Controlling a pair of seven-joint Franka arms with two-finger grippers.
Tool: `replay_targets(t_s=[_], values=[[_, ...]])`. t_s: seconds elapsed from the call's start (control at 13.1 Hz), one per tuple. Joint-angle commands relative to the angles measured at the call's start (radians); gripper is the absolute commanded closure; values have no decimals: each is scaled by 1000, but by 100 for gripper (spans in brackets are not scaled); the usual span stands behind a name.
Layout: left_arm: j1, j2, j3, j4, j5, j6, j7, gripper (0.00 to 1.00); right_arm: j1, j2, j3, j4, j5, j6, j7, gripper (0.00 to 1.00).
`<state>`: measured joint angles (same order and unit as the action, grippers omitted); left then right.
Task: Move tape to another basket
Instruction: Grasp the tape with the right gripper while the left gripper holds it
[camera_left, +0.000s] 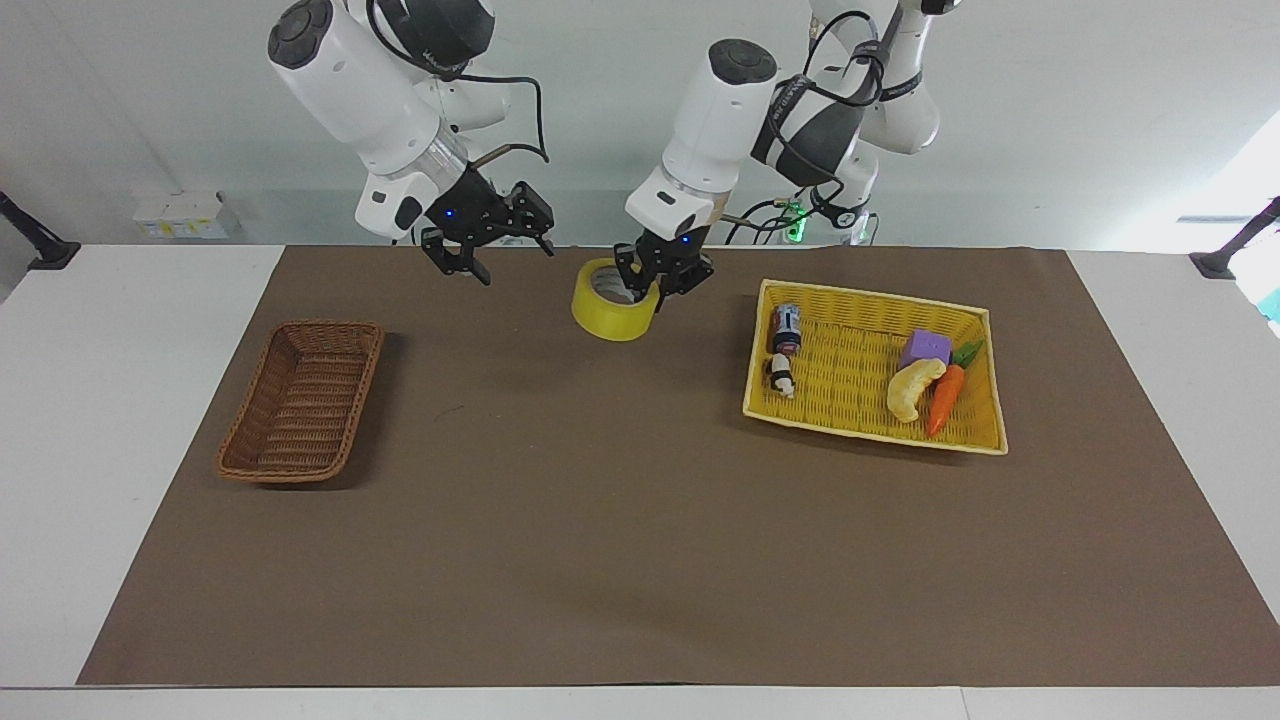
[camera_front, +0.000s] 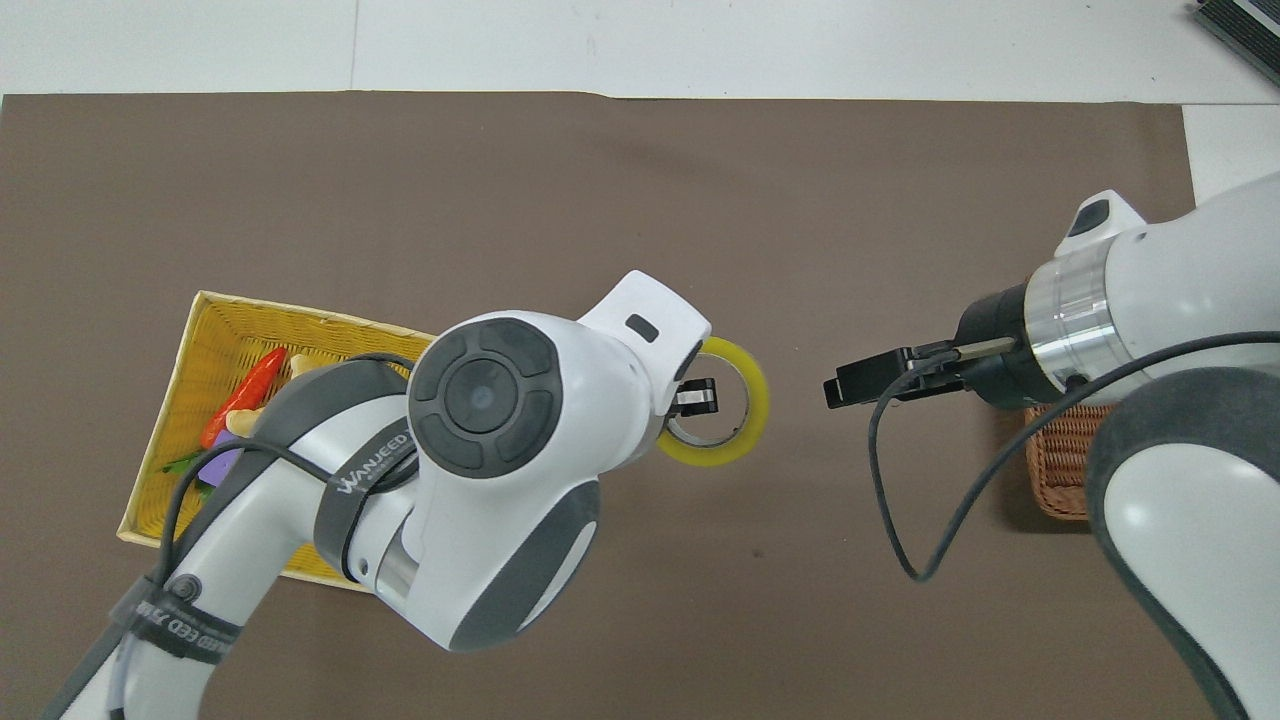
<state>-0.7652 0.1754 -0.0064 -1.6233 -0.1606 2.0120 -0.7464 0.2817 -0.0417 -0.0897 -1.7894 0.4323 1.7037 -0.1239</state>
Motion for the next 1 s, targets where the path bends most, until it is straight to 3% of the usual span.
replay_targets(t_s=[0.0,0.69,0.92], values=[[-61,58,19,126,70,-87,-89,100,-18,-33,-1,-80,89,33,-136,0],[-78,39,13,189,61,-154,-168,100,-39,-35,-2,-114,125,42,-266,2],[-77,23,5,195,44,-141,-195,100,-39,-37,-2,-114,125,40,-253,35]])
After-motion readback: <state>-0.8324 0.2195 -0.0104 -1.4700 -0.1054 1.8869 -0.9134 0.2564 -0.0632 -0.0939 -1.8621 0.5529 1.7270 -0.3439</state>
